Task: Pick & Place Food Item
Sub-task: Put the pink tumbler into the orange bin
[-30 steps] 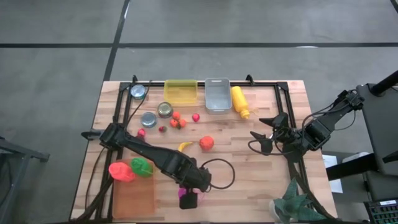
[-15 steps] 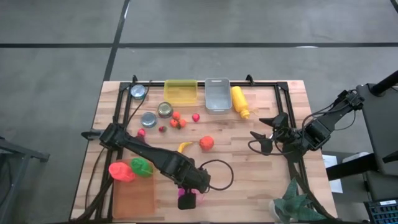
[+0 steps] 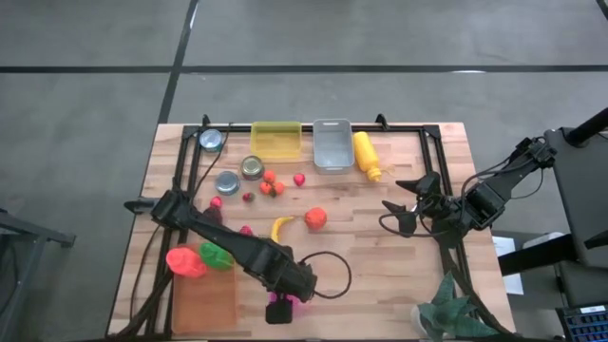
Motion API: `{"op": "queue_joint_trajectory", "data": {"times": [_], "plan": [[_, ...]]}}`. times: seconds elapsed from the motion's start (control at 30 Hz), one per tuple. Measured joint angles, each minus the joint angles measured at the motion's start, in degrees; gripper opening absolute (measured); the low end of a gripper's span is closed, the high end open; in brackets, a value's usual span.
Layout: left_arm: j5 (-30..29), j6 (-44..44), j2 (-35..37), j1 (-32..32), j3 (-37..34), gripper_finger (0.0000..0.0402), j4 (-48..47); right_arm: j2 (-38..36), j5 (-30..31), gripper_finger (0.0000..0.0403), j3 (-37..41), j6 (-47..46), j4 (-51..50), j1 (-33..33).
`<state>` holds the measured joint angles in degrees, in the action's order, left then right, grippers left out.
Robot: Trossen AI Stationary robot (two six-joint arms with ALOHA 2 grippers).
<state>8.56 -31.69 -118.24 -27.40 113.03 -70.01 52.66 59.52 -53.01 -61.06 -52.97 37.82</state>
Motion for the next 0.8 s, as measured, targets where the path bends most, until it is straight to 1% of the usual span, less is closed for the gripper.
{"op": "queue_joint_trajectory", "data": {"times": [0.8], "plan": [[-1.1,0.3,0.0,0.1,-0.2,0.032,0.4,0.0,0.0,0.0364,0.0,0.0,0.0,0.0]]}}
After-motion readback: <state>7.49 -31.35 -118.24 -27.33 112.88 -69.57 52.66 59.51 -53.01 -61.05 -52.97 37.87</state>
